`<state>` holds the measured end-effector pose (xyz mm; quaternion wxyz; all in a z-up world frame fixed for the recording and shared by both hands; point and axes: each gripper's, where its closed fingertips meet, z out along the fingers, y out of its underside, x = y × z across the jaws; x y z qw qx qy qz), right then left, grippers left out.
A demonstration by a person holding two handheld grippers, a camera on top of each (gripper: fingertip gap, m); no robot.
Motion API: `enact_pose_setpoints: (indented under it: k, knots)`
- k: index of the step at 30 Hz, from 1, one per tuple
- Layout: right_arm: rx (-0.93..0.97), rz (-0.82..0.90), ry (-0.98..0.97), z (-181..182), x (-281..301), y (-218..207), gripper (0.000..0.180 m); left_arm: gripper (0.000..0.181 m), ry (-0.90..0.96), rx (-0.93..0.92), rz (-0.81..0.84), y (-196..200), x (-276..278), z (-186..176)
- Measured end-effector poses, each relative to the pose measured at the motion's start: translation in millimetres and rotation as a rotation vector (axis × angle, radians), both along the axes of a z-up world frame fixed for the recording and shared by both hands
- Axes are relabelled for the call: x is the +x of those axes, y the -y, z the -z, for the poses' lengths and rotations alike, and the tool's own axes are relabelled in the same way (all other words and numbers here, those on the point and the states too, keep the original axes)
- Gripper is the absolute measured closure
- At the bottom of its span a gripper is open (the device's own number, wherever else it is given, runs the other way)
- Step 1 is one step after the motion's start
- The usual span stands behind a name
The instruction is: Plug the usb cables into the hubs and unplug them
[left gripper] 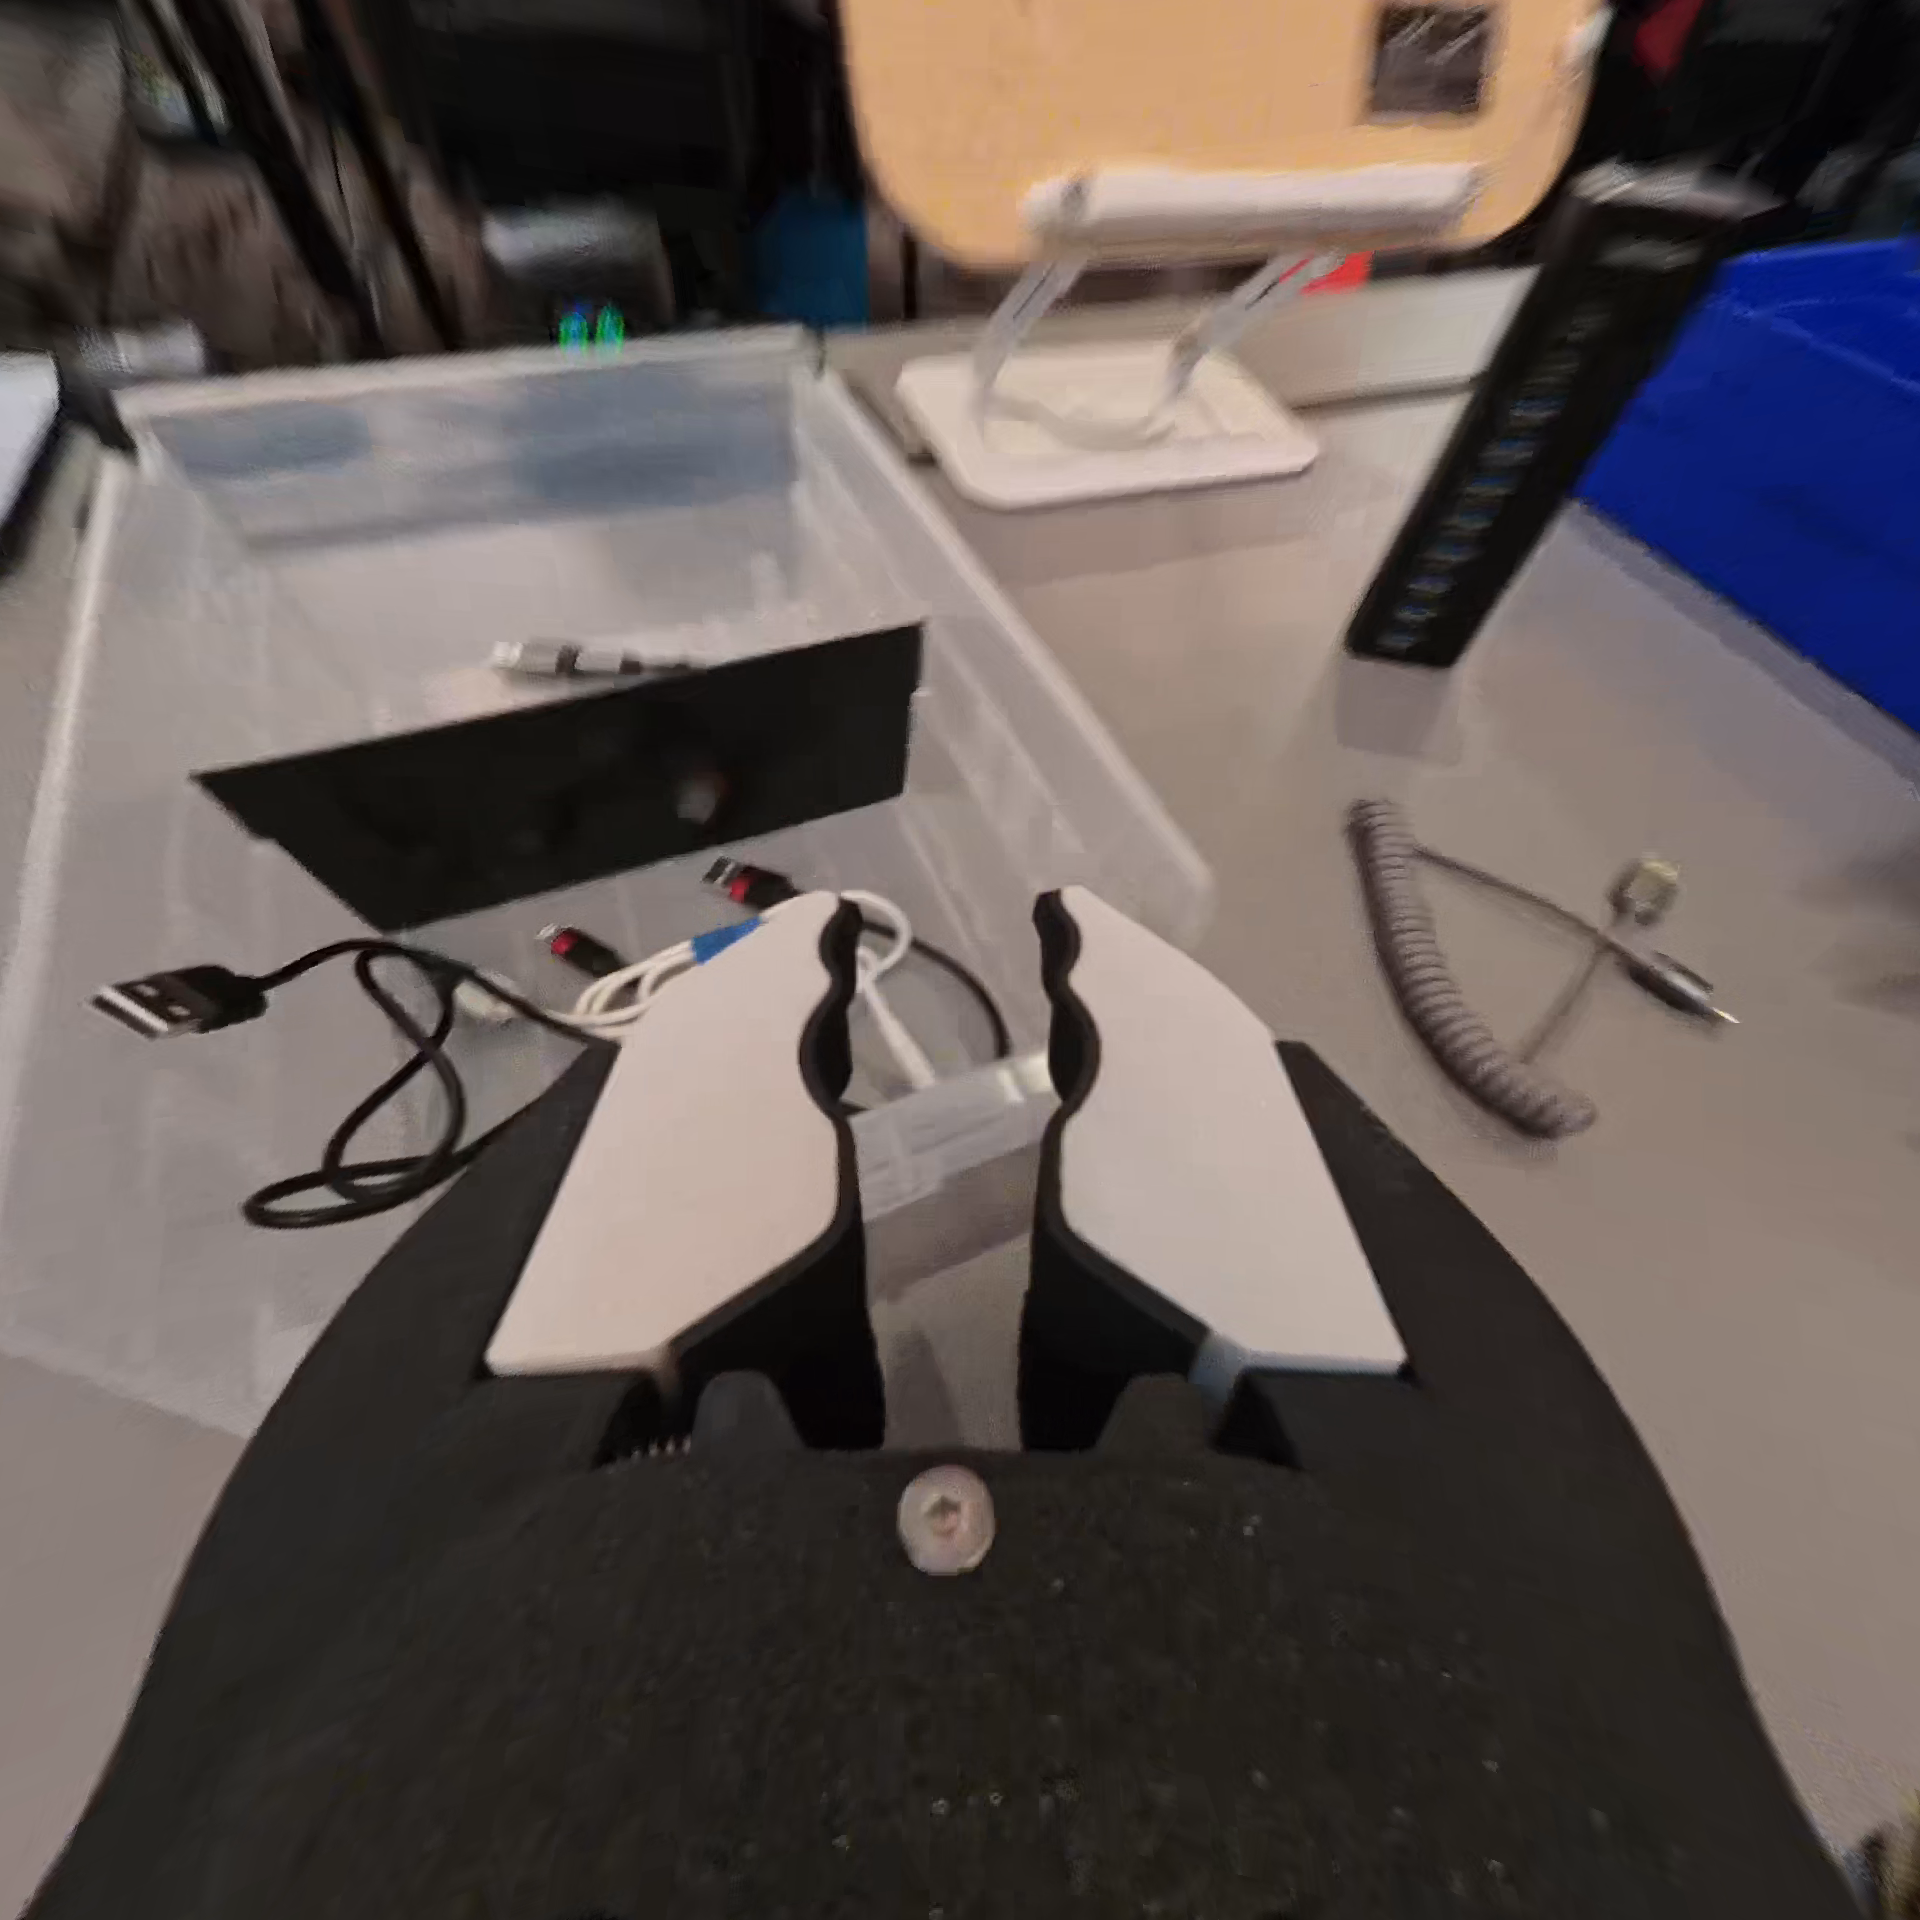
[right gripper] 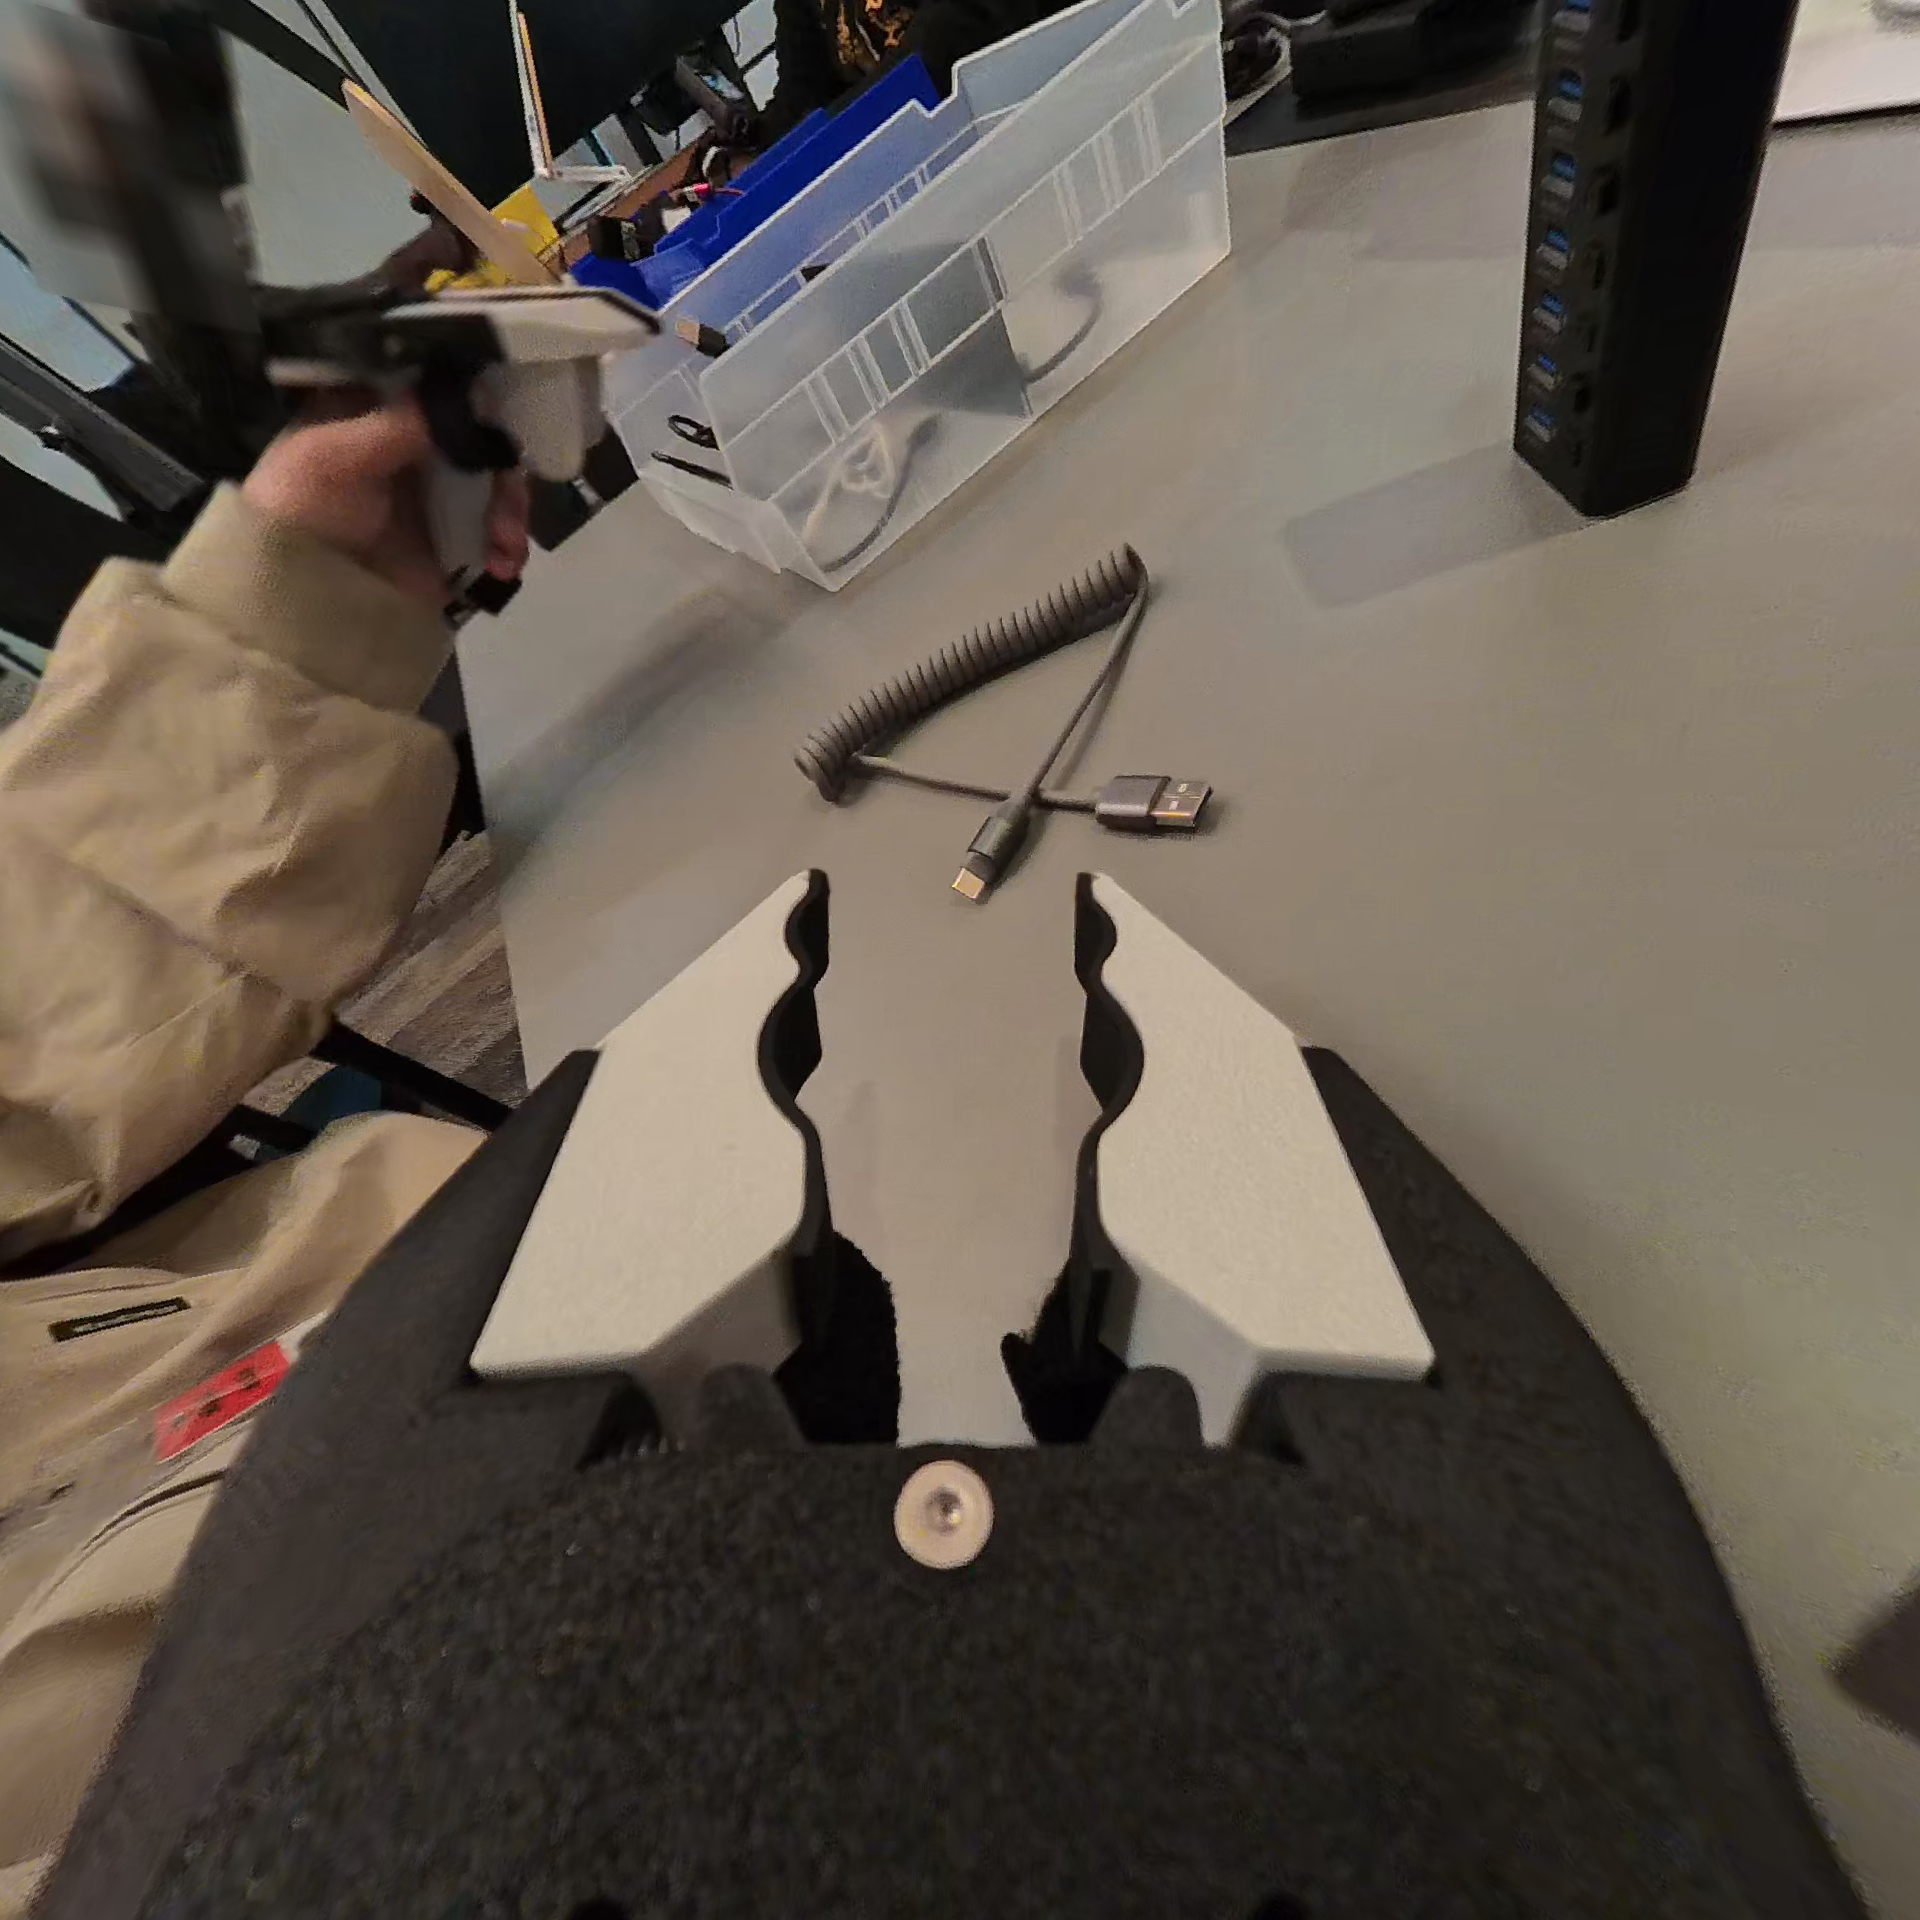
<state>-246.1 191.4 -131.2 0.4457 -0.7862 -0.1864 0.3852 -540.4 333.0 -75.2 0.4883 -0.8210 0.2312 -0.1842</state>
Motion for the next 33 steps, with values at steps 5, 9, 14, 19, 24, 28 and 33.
enact_pose_setpoints:
  k: [5, 9, 14, 19, 24, 28, 33]
  knots:
    - [-0.02, -0.032, -0.019, 0.3, -7.9, 1.5, 0.133, 0.125, -0.022, -0.499, -0.203, -62.6, -13.1, 47.9]
    - [-0.036, -0.053, -0.024, 3.1, -10.3, 3.7, 0.133, 0.131, 0.049, -0.601, -0.326, -95.1, -9.9, 58.8]
    - [-0.075, -0.074, -0.088, 2.8, -6.3, 9.1, 0.133, 0.13, -0.113, -0.692, -0.346, -101.7, -3.8, 83.6]
    - [-0.099, -0.093, -0.188, -6.2, 3.2, 8.3, 0.132, 0.135, -0.308, -0.742, -0.43, -97.0, -15.0, 107.1]
    - [-0.138, -0.13, -0.329, -19.8, 3.6, 12.2, 0.132, 0.161, -0.296, -0.764, -0.392, -96.2, 1.7, 107.1]
    - [-0.141, -0.145, -0.354, -23.8, 2.4, 16.1, 0.132, 0.163, -0.263, -0.749, -0.329, -94.9, 12.8, 106.4]
    - [-0.134, -0.15, -0.35, -24.4, 2.2, 18.4, 0.132, 0.164, -0.1, -0.601, -0.311, -100.1, 11.6, 68.6]
